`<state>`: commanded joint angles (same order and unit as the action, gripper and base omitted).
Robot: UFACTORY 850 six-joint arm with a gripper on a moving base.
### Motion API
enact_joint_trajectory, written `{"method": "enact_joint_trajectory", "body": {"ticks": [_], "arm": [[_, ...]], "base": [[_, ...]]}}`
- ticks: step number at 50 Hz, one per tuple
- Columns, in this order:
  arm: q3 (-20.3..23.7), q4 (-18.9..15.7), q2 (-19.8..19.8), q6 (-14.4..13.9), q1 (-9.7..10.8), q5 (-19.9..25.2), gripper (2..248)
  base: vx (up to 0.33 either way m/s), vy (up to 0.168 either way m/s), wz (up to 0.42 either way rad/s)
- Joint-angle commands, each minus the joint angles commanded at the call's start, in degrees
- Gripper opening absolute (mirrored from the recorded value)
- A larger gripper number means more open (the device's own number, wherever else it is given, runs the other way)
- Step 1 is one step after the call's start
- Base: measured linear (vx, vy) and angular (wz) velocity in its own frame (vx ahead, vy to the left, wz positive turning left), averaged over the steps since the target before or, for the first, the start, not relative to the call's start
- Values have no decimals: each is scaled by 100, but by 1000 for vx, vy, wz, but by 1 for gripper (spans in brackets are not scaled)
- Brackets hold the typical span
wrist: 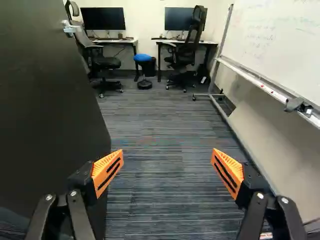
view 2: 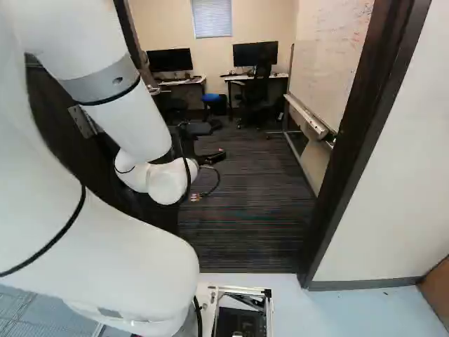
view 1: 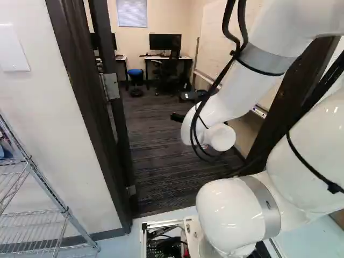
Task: Open the door and move inside
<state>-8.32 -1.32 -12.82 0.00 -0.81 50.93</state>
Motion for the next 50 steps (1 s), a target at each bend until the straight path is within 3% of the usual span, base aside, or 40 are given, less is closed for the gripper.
{"method": "enact_joint_trajectory", "body": {"ticks": [22,50], "arm": [[300,120,-288,0,73,-84,247],[332,132,-318,0,81,-93,247]], "base": [[0,0,0],[0,0,0]]}}
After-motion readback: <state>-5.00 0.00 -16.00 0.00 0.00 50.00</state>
